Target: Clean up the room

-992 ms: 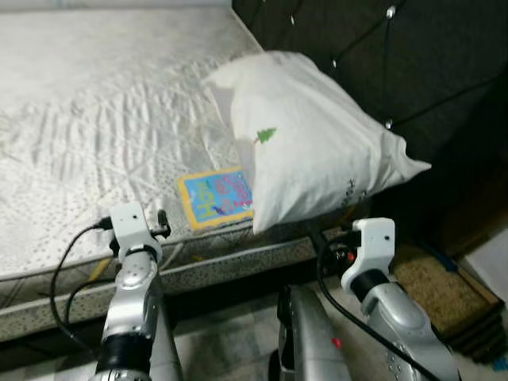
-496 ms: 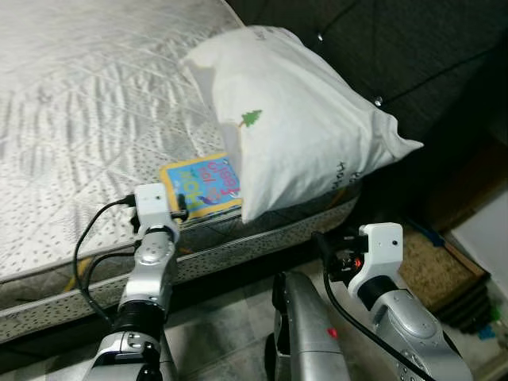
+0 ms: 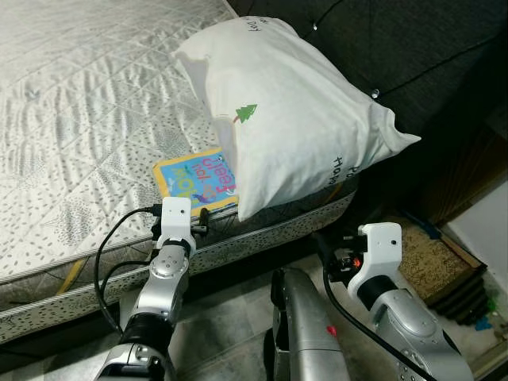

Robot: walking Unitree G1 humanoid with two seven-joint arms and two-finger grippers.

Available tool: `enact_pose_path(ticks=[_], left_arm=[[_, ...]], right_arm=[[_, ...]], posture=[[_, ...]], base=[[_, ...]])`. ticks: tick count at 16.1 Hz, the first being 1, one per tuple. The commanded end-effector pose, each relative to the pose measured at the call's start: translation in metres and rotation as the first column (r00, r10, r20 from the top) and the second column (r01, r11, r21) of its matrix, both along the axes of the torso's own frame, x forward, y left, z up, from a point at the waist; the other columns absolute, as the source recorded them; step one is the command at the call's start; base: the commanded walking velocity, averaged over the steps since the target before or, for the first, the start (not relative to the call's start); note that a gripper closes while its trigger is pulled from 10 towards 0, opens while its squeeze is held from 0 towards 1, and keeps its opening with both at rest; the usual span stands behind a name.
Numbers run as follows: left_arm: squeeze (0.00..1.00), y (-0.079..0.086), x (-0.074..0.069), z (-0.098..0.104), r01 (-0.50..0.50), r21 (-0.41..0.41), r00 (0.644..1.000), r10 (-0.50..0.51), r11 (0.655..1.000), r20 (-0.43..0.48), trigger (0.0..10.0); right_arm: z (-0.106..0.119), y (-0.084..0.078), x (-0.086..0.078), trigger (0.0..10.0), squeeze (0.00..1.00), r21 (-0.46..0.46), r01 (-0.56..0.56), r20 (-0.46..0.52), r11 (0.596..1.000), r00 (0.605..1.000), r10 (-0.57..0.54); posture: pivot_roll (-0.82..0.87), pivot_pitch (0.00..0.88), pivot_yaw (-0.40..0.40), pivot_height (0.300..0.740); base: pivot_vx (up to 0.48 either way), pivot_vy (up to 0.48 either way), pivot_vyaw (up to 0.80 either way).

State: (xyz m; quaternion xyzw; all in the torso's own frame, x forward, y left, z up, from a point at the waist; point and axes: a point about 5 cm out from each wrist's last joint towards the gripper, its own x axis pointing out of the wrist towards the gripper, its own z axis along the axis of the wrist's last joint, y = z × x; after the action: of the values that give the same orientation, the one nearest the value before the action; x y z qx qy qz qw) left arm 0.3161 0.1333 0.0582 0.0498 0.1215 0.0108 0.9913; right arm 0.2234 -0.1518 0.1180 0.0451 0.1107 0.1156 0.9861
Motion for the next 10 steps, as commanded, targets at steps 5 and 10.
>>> enact_pose_path(ticks=[5, 10], left_arm=[[0.00, -0.001, -0.009, -0.009, -0.003, 0.028, 0.998, 0.005, 1.000, -0.067, 10.0], [0.00, 0.006, -0.016, -0.007, -0.070, 0.092, 0.993, 0.078, 0.993, -0.087, 10.0]], right_arm=[[0.000, 0.000, 0.003, 10.0, 0.00, 0.001, 0.001, -0.004, 1.000, 1.000, -0.001], [-0.002, 0.002, 0.006, 10.0, 0.00, 0.008, -0.003, -0.003, 1.000, 1.000, 0.003]], posture=[[-0.14, 0.165, -0.087, 0.499], [-0.13, 0.157, -0.079, 0.499]], base=[[0.000, 0.000, 0.00], [0.000, 0.000, 0.00]])
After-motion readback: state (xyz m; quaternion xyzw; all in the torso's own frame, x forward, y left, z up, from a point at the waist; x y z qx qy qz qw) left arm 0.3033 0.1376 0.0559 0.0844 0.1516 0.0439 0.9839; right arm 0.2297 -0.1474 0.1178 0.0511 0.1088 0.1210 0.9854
